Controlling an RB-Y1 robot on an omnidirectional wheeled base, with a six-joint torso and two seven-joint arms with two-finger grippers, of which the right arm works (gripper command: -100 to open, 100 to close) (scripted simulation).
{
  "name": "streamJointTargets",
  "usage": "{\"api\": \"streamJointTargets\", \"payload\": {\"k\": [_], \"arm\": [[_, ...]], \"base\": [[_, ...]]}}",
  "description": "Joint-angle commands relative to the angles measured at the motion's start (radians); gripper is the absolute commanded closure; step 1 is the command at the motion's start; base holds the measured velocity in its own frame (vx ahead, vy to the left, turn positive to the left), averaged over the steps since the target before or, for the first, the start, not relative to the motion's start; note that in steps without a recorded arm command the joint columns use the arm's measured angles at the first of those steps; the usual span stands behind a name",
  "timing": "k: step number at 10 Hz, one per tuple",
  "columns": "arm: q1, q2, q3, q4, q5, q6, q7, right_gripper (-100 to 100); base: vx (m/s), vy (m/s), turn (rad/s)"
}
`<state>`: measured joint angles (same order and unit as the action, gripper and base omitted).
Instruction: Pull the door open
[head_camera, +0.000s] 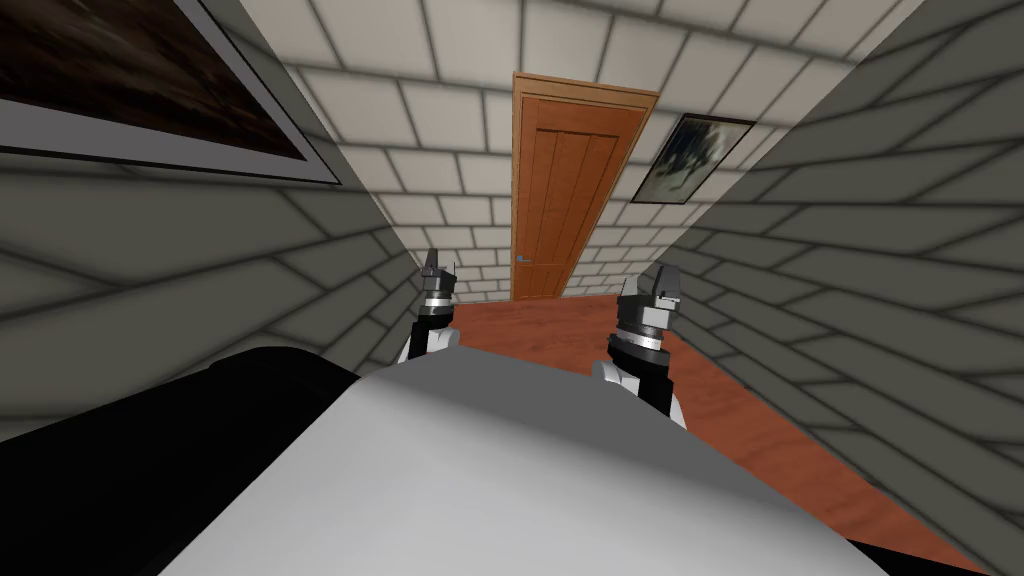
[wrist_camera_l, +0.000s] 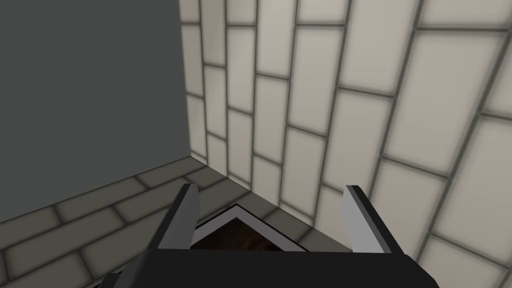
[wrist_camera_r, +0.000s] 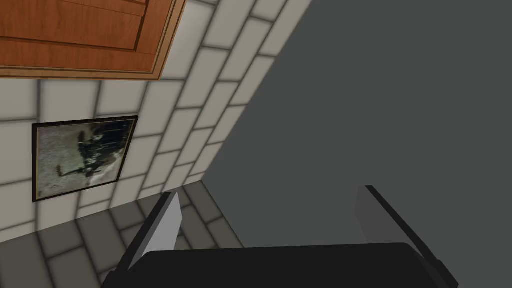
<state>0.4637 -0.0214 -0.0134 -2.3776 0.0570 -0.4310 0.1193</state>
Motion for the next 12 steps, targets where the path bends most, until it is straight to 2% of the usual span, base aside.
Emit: {"api": "streamJointTargets", "payload": {"k": [1,8,12], "arm": [[-0.011,-0.007,-0.004,0.034,-0.005,-0.008,-0.003,-100],[-0.057,-0.029,-0.02,0.174,-0.026,-0.038,-0.014,-100],[-0.09,-0.043,-0.032,0.276,-0.041,-0.061,-0.022,-100]], "base": [[0.037,0.003,0.09],[0.076,0.014,0.077],[0.082,0.015,0.089]]}}
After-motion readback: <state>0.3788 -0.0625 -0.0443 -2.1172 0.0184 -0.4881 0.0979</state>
